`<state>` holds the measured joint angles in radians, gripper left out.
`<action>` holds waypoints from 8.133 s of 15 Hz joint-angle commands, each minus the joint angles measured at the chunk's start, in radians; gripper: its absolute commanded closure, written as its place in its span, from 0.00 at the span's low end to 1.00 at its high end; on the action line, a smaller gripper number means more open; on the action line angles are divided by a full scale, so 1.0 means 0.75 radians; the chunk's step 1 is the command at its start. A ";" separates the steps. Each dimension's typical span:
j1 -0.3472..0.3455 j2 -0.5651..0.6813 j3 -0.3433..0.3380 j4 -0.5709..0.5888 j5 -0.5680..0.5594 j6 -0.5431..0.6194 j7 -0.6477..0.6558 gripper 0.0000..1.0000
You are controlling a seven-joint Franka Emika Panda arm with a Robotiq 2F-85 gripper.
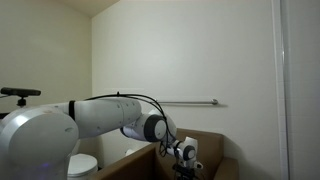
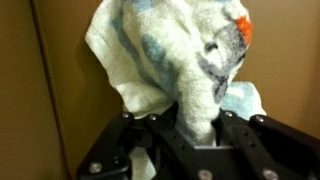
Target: Use the towel to wipe the seat of the sofa.
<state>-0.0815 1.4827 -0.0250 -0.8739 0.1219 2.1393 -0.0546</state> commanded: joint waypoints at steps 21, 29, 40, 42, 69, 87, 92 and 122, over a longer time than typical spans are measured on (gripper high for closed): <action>-0.314 -0.147 0.230 -0.728 0.104 -0.132 -0.391 0.92; -0.284 -0.122 0.211 -0.479 0.102 -0.310 -0.349 0.92; -0.073 0.000 0.063 0.025 0.049 -0.204 -0.035 0.92; -0.082 0.012 0.065 -0.054 0.058 -0.228 -0.042 0.92; -0.343 0.023 0.158 -0.565 0.251 -0.388 -0.364 0.92; -0.288 0.013 0.198 -0.159 0.232 -0.794 -0.327 0.94; -0.161 -0.032 0.165 -0.036 0.181 -0.526 -0.180 0.94; 0.183 0.023 -0.045 -0.347 -0.202 0.393 0.376 0.93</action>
<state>0.0768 1.4997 -0.1174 -1.0595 -0.0464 2.4077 0.2648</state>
